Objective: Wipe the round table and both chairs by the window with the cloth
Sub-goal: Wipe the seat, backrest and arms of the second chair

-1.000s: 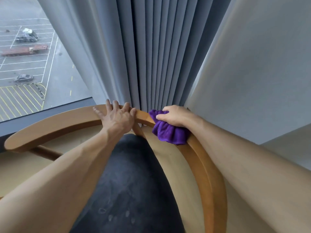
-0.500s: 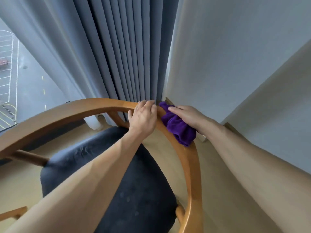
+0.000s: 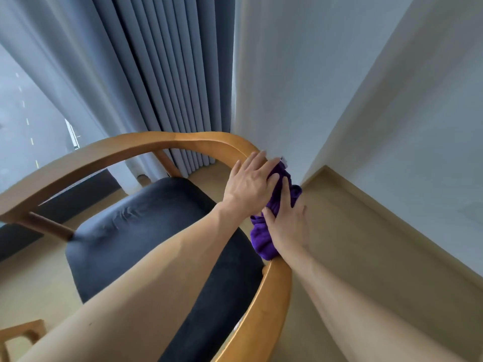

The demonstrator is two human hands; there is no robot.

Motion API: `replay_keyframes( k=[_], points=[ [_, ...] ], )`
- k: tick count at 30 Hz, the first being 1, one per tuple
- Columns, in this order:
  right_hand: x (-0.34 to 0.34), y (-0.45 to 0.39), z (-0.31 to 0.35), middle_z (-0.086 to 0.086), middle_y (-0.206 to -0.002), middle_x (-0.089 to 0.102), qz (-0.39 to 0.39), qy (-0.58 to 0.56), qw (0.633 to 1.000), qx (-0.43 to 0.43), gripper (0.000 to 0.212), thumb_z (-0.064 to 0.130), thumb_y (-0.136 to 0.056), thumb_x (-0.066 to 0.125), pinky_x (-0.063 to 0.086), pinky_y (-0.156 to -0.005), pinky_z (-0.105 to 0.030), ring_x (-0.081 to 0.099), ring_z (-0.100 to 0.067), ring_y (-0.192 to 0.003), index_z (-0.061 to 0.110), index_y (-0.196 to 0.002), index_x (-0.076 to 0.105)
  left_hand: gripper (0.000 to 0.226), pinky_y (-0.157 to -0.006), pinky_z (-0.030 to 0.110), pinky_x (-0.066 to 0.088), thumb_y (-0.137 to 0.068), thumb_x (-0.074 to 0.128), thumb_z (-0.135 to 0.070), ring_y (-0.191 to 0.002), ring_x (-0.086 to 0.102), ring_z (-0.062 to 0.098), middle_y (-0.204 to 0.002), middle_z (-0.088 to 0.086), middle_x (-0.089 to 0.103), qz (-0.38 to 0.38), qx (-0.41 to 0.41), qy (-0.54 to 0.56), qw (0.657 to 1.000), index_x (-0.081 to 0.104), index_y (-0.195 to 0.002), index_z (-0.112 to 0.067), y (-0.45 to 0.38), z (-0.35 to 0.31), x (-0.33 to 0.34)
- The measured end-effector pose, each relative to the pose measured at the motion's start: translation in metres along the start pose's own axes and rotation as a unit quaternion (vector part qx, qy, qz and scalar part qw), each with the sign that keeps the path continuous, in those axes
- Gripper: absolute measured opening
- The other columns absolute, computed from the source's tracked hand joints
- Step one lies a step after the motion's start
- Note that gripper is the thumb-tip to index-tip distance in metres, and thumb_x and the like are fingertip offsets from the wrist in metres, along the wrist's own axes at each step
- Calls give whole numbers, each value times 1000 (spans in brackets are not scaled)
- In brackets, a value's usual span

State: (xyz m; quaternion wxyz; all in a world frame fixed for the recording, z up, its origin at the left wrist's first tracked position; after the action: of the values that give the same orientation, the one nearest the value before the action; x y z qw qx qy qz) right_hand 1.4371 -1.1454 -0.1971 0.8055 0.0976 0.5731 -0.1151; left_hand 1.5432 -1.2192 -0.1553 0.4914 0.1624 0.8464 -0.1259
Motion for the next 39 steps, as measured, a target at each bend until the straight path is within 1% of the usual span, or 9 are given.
replay_keyframes(
  k=[7, 13, 16, 19, 21, 24, 28, 34, 39],
  points=[
    [-7, 61, 0, -31, -138, 48, -42, 57, 995, -68, 68, 21, -90, 70, 48, -98, -56, 49, -51, -121, -3, -145, 38, 50, -124, 40, 13, -108, 24, -40, -153, 14, 15, -163, -3, 28, 67, -14, 96, 993, 38, -153, -23, 78, -29, 30],
    [-2, 109, -16, -21, -151, 30, 22, 46, 998, 31, 62, 39, -99, 41, 40, -107, -42, 41, -35, -128, 18, -154, 19, 50, -112, 14, 16, -108, 25, -45, -146, 23, -2, -161, -15, 29, 79, -112, 273, 952, 40, -152, -29, 146, -42, 45],
    [-8, 139, -21, -18, -143, 46, -13, 57, 996, -70, 61, 27, -92, 56, 48, -95, -45, 51, -34, -114, 13, -147, 34, 48, -112, 11, 18, -108, 24, -44, -144, 23, -8, -160, -18, 30, 47, -117, 285, 950, 42, -151, -31, 182, -51, 52],
    [-14, 163, -35, -7, -120, 49, -172, 1, 972, -158, 41, 5, -74, 73, 58, -67, -43, 49, -31, -94, 6, -115, 66, 50, -114, 24, 31, -105, 22, -41, -143, 30, -1, -152, -12, 44, 2, -85, 218, 972, 55, -139, -24, 212, -61, 57],
    [-20, 172, -38, -2, -125, 42, -118, -36, 984, -130, 34, 14, -89, 53, 57, -73, -41, 45, -27, -99, 15, -120, 68, 54, -104, 35, 39, -104, 16, -41, -134, 43, 9, -140, -8, 55, -21, -50, 108, 993, 60, -125, -19, 226, -67, 56],
    [-22, 182, -43, -2, -133, 50, 8, -89, 993, -83, 48, 37, -99, 30, 48, -91, -43, 44, -24, -104, 31, -141, 52, 61, -105, 31, 35, -102, 9, -47, -130, 48, 11, -140, -11, 54, -27, -76, 5, 997, 60, -126, -24, 242, -67, 57],
    [-28, 196, -44, -6, -119, 57, 19, -104, 982, -157, 43, 29, -103, 39, 47, -83, -45, 53, -31, -93, 23, -145, 46, 59, -109, 26, 29, -100, 19, -52, -128, 51, 12, -144, -8, 53, -58, -149, -5, 987, 57, -134, -22, 272, -61, 57],
    [-22, 226, -17, -7, -121, 60, 68, -89, 974, -197, 53, 35, -95, 58, 50, -82, -42, 57, -30, -104, 13, -142, 47, 34, -107, 32, 37, -97, 44, -18, -116, 60, 21, -134, -1, 61, -94, -174, -52, 979, 64, -123, -14, 322, -46, 42],
    [-16, 261, 19, -9, -111, 57, 84, -101, 968, -213, 36, 37, -97, 56, 50, -75, -39, 63, -29, -96, 12, -121, 61, 41, -111, 33, 39, -100, 42, -19, -132, 51, 16, -145, 1, 55, -151, -208, 19, 966, 57, -138, -14, 369, -44, 29]
  ],
)
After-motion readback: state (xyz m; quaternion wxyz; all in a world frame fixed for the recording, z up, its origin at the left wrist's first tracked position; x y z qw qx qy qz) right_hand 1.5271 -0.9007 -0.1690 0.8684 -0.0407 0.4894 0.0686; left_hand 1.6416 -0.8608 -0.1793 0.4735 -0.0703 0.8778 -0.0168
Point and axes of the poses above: each hand's wrist, its own y-axis away from the middle knuckle, its own x-axis out of the palm, z = x × y, the point moved 1 cm from there along -y, towards the middle knuckle
